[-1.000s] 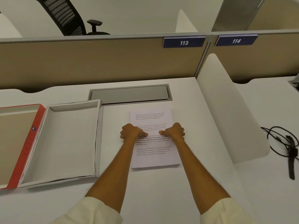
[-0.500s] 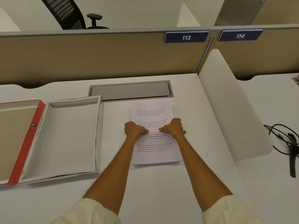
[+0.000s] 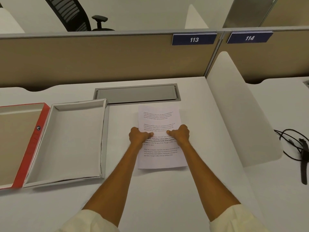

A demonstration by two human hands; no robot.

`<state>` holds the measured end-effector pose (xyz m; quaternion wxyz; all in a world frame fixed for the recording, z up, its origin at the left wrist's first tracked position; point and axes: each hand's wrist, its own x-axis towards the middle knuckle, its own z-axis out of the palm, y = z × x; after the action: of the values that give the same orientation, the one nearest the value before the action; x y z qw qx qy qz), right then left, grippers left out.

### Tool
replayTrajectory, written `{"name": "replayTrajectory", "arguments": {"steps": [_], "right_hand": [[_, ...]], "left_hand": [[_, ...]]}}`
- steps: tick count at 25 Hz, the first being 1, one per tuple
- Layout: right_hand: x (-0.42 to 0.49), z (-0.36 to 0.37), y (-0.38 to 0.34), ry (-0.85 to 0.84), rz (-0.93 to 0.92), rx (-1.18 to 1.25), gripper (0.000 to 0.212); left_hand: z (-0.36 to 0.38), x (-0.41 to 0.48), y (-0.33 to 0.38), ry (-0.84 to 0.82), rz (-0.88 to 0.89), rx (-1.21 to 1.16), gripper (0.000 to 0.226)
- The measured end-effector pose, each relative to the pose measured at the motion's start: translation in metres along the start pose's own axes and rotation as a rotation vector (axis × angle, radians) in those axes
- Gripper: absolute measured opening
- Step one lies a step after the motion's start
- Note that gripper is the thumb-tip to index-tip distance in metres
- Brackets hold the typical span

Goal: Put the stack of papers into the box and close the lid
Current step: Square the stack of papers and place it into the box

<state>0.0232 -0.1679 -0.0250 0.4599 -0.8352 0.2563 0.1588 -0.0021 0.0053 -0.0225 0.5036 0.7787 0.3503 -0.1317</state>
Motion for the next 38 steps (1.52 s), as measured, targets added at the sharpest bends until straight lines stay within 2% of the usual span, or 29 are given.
{"name": "replayTrajectory", "arguments": {"steps": [5,7,10,13,16,24,28,31,38], "right_hand": [[-0.016,-0.013,-0.014,0.032,-0.107,0.102,0.06],[-0.026,-0.021,-0.02,0.075,-0.223,0.161,0.047],[-0.039,-0.032,-0.023,0.118,-0.402,0.277,0.029],[-0.047,-0.039,-0.019,0.06,-0.537,0.442,0.029],[-0.047,-0.041,-0.008,0.04,-0.582,0.524,0.034],[-0.043,-0.043,0.006,0.0,-0.564,0.556,0.039],[-0.04,-0.049,0.003,0.027,-0.582,0.511,0.065],[-0.038,-0.054,-0.001,0.058,-0.613,0.487,0.075],[-0.041,-0.049,-0.004,0.097,-0.616,0.485,0.07]], "left_hand": [[-0.014,-0.013,0.002,-0.019,0.045,-0.248,0.057],[-0.019,-0.02,0.007,-0.003,0.134,-0.317,0.058],[-0.022,-0.03,0.014,0.067,0.358,-0.311,0.054],[-0.021,-0.041,0.021,0.094,0.522,-0.379,0.057],[-0.017,-0.044,0.021,0.103,0.585,-0.423,0.059],[-0.014,-0.043,0.016,0.068,0.629,-0.404,0.057],[-0.019,-0.044,0.019,0.015,0.626,-0.38,0.075],[-0.023,-0.045,0.019,-0.001,0.631,-0.373,0.079],[-0.021,-0.046,0.019,0.007,0.616,-0.394,0.077]]}}
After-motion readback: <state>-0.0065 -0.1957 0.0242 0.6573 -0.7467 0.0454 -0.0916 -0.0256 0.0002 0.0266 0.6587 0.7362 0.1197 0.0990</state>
